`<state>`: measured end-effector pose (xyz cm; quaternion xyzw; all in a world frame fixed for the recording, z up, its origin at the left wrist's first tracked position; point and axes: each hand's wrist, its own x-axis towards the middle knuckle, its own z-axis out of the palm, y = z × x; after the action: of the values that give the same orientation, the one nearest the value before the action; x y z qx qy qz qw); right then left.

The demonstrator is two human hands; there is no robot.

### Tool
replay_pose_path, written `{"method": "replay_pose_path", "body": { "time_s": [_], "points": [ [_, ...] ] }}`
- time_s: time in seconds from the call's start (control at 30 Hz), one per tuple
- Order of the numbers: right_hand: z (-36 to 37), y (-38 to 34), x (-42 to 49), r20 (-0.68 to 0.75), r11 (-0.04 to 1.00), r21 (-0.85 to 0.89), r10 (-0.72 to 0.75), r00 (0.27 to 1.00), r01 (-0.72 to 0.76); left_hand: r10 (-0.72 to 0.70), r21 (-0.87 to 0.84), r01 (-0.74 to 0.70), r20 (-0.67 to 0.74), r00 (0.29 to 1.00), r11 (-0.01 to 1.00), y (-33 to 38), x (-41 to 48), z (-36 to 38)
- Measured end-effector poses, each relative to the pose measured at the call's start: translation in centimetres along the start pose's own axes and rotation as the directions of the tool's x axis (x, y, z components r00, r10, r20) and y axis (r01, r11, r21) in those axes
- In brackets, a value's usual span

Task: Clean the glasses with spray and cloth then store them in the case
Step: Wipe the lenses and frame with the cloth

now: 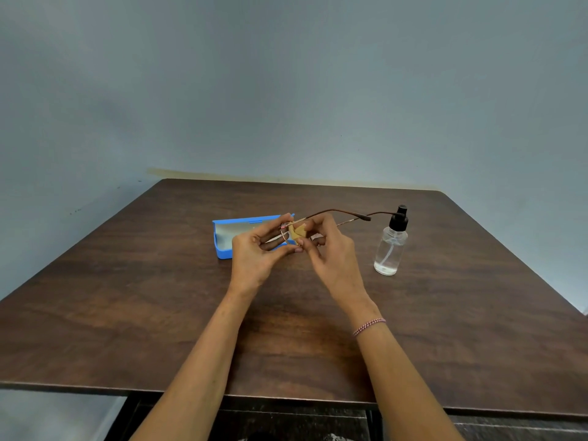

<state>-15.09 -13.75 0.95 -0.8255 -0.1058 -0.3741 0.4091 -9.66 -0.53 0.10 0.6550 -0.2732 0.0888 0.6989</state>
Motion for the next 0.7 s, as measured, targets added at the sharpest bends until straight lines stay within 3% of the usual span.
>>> {"method": "replay_pose_path", "body": {
  "time_s": [0.33,0.47,0.57,0.7],
  "points": [
    [-0.62,0.01,0.11,0.057,0.996,0.03,-0.085,0.995,0.084,-0.018,-0.052,0.019,0.003,1.0,0.998,0.52,-0.06,0.0],
    [-0.69,0.4,-0.13,0.164,0.995,0.07,-0.088,0.983,0.078,-0.056,-0.129,0.052,-0.03,0.998,0.99,0.54,0.06,-0.18],
    [-0.72,0.38,-0.07,0.195,0.986,-0.041,-0.148,0.97,0.159,-0.072,-0.189,0.064,-0.034,0.997,0.98,0.57,0.24,-0.17],
    [-0.15,0.19,0.17,0.082,0.911,-0.237,-0.326,0.942,0.336,-0.058,-0.238,0.058,0.005,0.998,0.969,0.55,0.14,0.1]
  ]
}}
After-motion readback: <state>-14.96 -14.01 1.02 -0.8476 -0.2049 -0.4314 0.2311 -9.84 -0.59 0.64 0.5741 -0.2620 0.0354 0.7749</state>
